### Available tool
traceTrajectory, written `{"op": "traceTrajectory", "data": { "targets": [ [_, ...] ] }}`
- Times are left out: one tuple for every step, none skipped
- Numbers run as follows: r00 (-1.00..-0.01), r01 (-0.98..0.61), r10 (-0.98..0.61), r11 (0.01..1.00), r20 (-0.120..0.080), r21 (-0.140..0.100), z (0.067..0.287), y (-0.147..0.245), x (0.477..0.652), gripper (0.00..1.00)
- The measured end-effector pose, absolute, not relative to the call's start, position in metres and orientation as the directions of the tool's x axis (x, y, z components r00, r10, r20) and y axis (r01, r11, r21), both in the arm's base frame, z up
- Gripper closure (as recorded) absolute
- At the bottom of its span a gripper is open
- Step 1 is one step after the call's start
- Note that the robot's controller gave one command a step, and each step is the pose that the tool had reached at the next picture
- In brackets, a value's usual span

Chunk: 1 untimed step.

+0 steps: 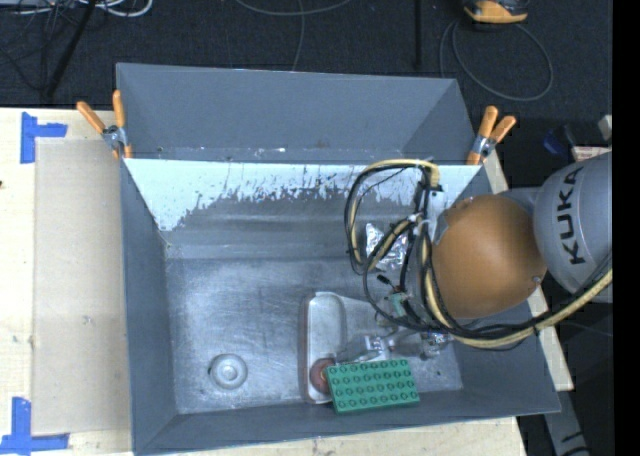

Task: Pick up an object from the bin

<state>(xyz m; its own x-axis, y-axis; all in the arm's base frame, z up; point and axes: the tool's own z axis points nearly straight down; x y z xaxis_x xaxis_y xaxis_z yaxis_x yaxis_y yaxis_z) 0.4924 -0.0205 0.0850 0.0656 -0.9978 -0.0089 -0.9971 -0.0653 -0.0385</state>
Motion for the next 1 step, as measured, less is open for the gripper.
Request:
{"op": "traceTrajectory", "data": {
  "targets": [
    [-0.282,-0.959,-0.959,0.282,-0.017,-0.008,0.0762,-0.0302,0.4836,0.00]
  ]
}}
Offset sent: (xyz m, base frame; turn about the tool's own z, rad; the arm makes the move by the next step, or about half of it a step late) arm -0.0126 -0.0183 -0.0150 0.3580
